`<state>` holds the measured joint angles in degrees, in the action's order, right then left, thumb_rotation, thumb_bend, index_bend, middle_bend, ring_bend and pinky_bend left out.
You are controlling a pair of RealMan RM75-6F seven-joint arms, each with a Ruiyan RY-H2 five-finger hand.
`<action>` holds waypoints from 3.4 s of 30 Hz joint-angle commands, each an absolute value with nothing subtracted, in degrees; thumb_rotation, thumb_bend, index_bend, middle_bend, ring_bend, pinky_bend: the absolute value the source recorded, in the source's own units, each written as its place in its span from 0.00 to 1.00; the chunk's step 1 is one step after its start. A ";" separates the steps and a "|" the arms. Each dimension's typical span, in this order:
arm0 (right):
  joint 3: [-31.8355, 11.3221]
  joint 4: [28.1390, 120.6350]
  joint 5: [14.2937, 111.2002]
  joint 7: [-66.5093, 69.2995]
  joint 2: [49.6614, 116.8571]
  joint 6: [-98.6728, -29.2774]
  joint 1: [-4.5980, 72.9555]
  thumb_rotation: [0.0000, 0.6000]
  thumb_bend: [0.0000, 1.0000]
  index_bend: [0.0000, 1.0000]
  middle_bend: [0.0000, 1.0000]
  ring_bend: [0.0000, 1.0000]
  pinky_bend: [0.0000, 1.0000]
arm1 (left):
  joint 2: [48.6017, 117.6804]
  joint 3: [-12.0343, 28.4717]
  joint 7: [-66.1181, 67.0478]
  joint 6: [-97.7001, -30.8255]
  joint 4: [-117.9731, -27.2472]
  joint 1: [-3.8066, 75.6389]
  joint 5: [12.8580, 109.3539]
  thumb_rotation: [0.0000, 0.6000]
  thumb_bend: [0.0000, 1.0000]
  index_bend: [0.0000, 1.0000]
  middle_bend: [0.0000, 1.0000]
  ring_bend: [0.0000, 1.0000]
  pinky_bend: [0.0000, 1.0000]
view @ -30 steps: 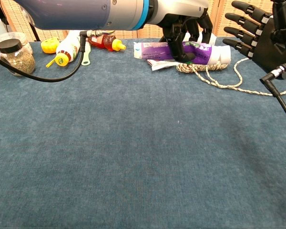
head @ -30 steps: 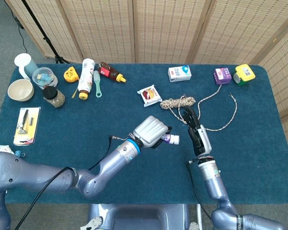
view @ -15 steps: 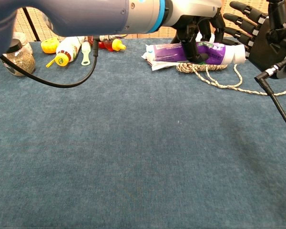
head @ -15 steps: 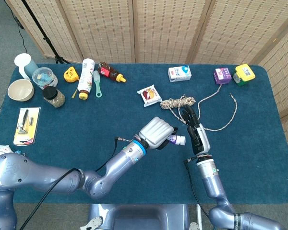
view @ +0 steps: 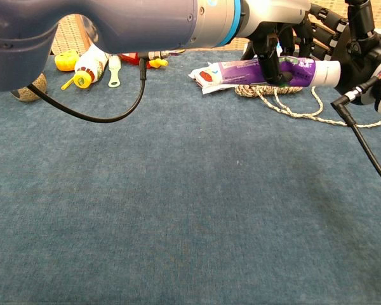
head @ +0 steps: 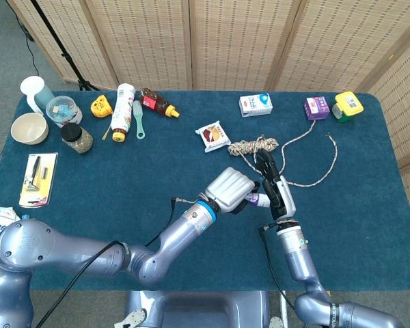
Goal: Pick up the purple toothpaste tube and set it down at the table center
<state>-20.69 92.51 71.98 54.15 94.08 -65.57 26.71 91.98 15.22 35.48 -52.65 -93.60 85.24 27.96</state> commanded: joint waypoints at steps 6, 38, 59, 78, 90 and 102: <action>-20.93 92.07 71.61 52.75 94.41 -65.14 26.93 0.30 0.00 0.00 0.00 0.00 0.00 | 92.30 15.50 36.30 -52.51 -93.25 85.74 27.58 1.00 1.00 0.60 0.57 0.60 0.65; -22.41 91.07 71.20 52.57 94.45 -64.93 26.53 0.30 0.00 0.00 0.00 0.00 0.00 | 92.05 15.39 38.08 -54.50 -94.25 84.94 27.71 1.00 1.00 0.61 0.58 0.60 0.65; -22.14 91.05 72.53 53.06 88.82 -65.03 24.73 0.30 0.00 0.00 0.00 0.00 0.00 | 89.63 8.43 36.73 -56.84 -97.40 77.11 32.57 1.00 1.00 0.57 0.55 0.54 0.65; -21.99 92.23 73.01 52.85 84.95 -66.55 23.16 0.32 0.00 0.00 0.00 0.00 0.00 | 95.87 5.65 36.34 -53.81 -88.38 72.23 32.66 1.00 0.97 0.19 0.21 0.22 0.41; -21.62 91.76 74.01 51.19 81.79 -66.84 22.72 0.37 0.00 0.00 0.00 0.00 0.00 | 89.80 6.20 35.47 -57.87 -94.77 68.14 35.10 1.00 0.82 0.03 0.08 0.10 0.33; -17.72 87.55 77.34 40.75 78.67 -68.56 22.01 1.00 0.00 0.00 0.00 0.00 0.00 | 74.84 -0.66 33.24 -75.07 -110.49 53.80 47.38 1.00 0.82 0.13 0.15 0.18 0.33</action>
